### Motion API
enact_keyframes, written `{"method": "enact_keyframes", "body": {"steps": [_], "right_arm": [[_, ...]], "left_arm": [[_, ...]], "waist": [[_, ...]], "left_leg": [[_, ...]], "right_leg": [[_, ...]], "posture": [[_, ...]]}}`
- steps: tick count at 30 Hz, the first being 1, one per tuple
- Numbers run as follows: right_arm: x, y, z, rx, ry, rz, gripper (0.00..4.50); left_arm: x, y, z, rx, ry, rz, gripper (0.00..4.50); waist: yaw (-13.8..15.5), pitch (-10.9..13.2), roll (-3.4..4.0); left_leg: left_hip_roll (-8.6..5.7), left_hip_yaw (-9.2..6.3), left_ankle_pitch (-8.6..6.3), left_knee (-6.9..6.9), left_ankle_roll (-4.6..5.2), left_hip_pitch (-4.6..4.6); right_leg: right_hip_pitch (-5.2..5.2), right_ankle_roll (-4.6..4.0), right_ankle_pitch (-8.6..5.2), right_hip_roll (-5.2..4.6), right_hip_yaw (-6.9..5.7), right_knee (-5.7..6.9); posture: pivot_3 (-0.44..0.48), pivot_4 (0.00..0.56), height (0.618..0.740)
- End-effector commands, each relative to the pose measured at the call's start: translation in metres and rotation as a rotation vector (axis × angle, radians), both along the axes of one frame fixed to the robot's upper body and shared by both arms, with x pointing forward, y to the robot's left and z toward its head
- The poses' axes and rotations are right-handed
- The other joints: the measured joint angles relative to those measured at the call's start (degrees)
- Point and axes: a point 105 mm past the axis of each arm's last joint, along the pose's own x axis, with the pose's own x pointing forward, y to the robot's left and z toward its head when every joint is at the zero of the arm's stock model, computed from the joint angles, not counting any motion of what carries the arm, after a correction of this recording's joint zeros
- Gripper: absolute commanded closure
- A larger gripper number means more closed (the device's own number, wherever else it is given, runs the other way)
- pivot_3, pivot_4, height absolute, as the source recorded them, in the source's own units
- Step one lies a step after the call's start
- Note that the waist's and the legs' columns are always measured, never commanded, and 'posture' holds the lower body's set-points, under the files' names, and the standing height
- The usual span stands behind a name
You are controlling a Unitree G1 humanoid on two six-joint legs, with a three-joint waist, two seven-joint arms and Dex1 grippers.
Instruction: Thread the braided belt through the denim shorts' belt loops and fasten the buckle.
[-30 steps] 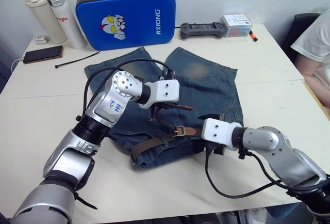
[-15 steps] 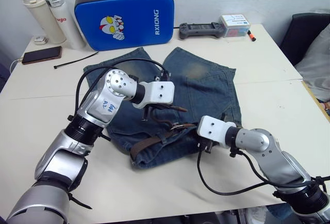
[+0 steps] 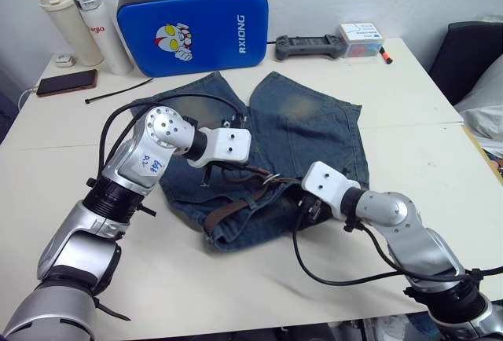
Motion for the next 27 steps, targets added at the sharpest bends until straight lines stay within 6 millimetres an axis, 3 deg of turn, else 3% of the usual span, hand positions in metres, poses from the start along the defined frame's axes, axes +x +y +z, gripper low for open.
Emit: {"method": "enact_keyframes", "body": {"steps": [1, 12, 21, 27], "right_arm": [[0.001, 0.003, 0.020, 0.007, -0.085, -0.001, 4.47], [-0.002, 0.008, 0.019, -0.023, -0.076, 0.035, 4.47], [-0.006, 0.011, 0.019, -0.016, -0.067, 0.050, 4.47], [-0.013, 0.020, 0.018, 0.002, -0.022, 0.111, 4.47]], "left_arm": [[-0.005, -0.008, 0.004, 0.009, -0.033, -0.049, 4.50], [-0.013, -0.037, 0.004, -0.042, -0.009, -0.095, 4.50], [-0.019, -0.054, 0.006, -0.152, 0.111, 0.001, 4.50], [-0.025, -0.072, -0.004, -0.138, 0.130, -0.026, 4.50]], "waist": [[-0.01, 0.00, 0.00], [-0.03, 0.00, 0.00], [-0.02, 0.00, 0.00], [0.03, 0.00, 0.00]], "left_leg": [[0.00, 0.00, 0.00, 0.00, 0.00, 0.00], [0.00, 0.00, 0.00, 0.02, 0.01, -0.01], [0.00, 0.00, 0.00, 0.03, 0.01, -0.01], [0.00, 0.00, 0.00, 0.04, 0.01, -0.01]], "right_leg": [[0.00, 0.00, 0.00, 0.00, 0.00, 0.00], [0.00, 0.00, 0.00, 0.00, 0.00, 0.05], [0.00, 0.00, 0.00, 0.00, 0.01, 0.08], [0.00, 0.00, 0.00, 0.00, 0.00, 0.08]], "posture": [[0.000, 0.150, 0.740], [0.000, 0.150, 0.740], [0.000, 0.150, 0.740], [0.000, 0.150, 0.740]]}}
